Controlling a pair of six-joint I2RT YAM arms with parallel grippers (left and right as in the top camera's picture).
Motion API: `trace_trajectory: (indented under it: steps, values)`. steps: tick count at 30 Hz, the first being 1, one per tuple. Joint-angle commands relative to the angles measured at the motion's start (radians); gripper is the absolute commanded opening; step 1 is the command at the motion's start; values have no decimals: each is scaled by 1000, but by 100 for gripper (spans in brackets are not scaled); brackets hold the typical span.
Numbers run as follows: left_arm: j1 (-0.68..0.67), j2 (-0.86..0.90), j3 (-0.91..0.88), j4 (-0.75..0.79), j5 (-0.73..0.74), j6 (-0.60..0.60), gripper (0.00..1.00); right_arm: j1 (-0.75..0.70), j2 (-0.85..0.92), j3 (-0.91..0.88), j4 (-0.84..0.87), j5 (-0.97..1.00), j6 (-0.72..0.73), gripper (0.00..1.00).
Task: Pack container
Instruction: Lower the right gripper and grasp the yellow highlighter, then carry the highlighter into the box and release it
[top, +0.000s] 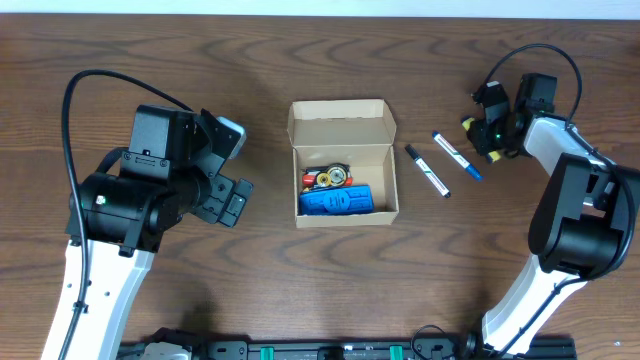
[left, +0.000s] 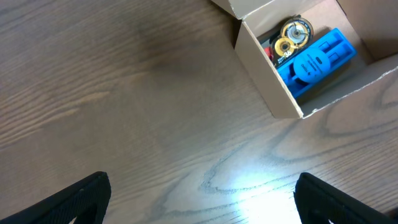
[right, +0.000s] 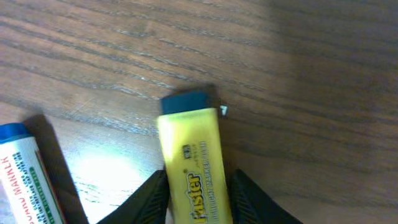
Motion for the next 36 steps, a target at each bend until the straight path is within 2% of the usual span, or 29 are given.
trace_trajectory:
  steps: [1, 11, 20, 25, 31, 36]
  values:
    - [3, -4, 10, -3, -3, 11, 95, -6, 37, 0, -15, 14, 27, 29]
    - [3, -4, 10, -3, -3, 11, 95, -5, 13, 24, -42, 3, 218, 23]
    - [3, -4, 10, -3, -3, 11, 95, 37, -109, 216, -280, -34, 286, 21]
    - [3, -4, 10, -3, -3, 11, 95, 111, -210, 312, -406, -56, 368, 20]
    - [3, -4, 10, -3, -3, 11, 95, 241, -312, 318, -462, -71, 537, 20]
    - [3, -4, 10, -3, -3, 11, 95, 376, -327, 316, -531, -70, 628, 21]
